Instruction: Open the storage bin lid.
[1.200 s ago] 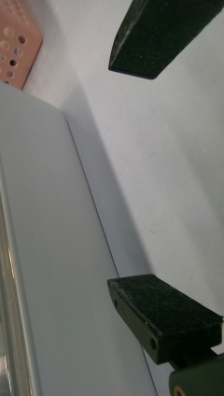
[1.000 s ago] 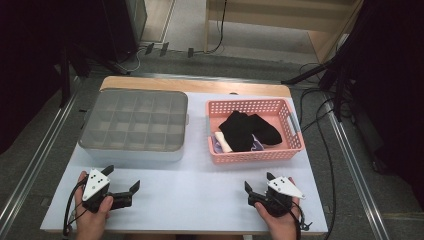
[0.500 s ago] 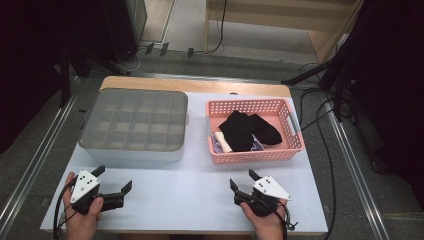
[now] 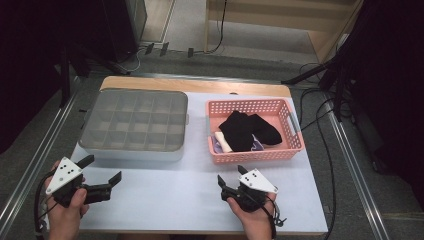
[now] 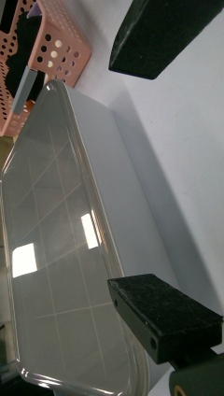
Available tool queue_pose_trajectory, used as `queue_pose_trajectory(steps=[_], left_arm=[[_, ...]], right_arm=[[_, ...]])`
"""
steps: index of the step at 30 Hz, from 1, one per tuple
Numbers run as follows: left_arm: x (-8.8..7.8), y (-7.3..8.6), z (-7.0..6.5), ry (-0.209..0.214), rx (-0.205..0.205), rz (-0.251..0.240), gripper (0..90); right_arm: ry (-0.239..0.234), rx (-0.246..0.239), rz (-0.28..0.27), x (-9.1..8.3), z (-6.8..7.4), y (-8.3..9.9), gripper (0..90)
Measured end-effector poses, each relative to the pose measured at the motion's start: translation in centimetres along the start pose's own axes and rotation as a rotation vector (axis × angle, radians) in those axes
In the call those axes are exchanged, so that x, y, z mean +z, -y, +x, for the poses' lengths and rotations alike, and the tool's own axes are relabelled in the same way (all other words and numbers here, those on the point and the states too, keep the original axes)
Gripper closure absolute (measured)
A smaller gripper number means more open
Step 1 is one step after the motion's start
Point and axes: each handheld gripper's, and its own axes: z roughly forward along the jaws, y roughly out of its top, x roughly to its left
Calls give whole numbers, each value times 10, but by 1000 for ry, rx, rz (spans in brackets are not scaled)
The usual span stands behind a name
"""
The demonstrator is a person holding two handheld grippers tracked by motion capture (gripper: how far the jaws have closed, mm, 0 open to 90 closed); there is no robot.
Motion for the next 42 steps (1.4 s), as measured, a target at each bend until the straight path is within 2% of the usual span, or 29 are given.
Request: queue_pose_trajectory(steps=[3, 5, 7, 10, 14, 19, 25, 31, 33, 35, 37, 38, 42], left_arm=[[2, -1, 7, -4, -6, 9, 5], [5, -2, 16, -6, -30, 14, 5], [5, -2, 19, -9, -32, 17, 5], [5, 2, 28, -36, -29, 24, 5], [5, 3, 37, -52, -49, 22, 5], [5, 4, 55, -89, -74, 15, 5], [14, 8, 73, -96, -112, 29, 5], [21, 4, 83, -104, -131, 17, 5], [22, 3, 85, -102, -135, 14, 5], [27, 1, 89, -100, -157, 31, 5], [29, 0, 90, -98, -156, 36, 5], [34, -1, 92, -105, -153, 54, 5], [40, 0, 95, -107, -166, 62, 5]], right_arm=[[-20, -3, -6, 5, 9, -4, 281], [-32, 12, -9, 8, 15, -7, 288], [-41, 14, -8, 12, 20, -10, 288], [-50, 7, -20, 18, 29, -17, 287], [-54, 29, -39, 26, 40, -24, 299], [-66, 47, -43, 36, 53, -31, 298], [-80, 67, -51, 53, 71, -42, 276], [-70, 80, -38, 72, 79, -51, 268], [-73, 101, -37, 78, 79, -54, 263], [-60, 109, -42, 84, 80, -58, 264], [-44, 110, -39, 90, 82, -61, 265], [-35, 113, -41, 92, 83, -63, 268], [-28, 128, -39, 102, 84, -67, 269]])
